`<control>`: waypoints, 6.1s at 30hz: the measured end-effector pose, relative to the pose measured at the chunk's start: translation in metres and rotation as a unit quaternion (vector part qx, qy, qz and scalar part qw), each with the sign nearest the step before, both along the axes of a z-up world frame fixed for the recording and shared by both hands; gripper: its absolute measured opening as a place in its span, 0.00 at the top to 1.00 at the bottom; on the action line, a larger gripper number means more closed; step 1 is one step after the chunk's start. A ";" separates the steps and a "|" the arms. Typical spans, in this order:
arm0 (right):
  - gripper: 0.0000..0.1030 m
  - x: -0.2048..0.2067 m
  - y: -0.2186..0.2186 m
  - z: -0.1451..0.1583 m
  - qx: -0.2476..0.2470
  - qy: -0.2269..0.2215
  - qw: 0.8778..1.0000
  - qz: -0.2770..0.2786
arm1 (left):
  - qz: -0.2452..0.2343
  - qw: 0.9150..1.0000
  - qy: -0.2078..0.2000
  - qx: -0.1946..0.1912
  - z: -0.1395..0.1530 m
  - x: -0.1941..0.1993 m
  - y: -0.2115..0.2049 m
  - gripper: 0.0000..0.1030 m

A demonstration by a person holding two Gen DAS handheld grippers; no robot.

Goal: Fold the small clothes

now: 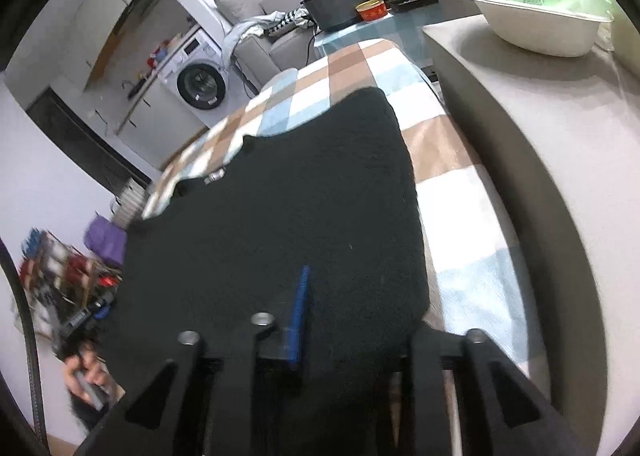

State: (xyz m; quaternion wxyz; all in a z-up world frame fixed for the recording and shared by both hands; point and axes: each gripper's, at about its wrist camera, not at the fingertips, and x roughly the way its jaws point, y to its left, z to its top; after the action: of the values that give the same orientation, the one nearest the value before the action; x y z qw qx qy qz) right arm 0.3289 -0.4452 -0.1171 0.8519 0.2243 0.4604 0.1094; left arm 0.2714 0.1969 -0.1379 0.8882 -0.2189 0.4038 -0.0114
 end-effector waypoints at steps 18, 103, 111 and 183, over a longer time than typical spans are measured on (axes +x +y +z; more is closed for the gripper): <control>0.97 0.019 0.010 0.022 -0.084 -0.043 0.995 0.023 | -0.038 0.997 -0.030 0.053 0.019 0.025 -0.017 0.99; 0.74 -0.103 -0.014 0.006 0.046 -0.041 0.995 0.072 | -0.121 0.988 0.010 0.093 0.020 -0.097 -0.126 0.22; 0.72 -0.081 0.000 0.016 0.083 -0.056 0.992 0.081 | -0.125 0.988 -0.001 0.088 0.027 -0.098 -0.128 0.22; 0.93 -0.078 -0.014 0.007 -0.054 -0.046 0.997 -0.002 | -0.026 0.997 0.002 0.069 -0.003 -0.111 -0.038 0.94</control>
State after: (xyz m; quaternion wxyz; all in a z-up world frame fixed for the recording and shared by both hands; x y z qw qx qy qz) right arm 0.2513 -0.4588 -0.1102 0.8832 0.1742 0.4254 0.0928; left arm 0.1602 0.1593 -0.1411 0.8996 -0.1465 0.4113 -0.0061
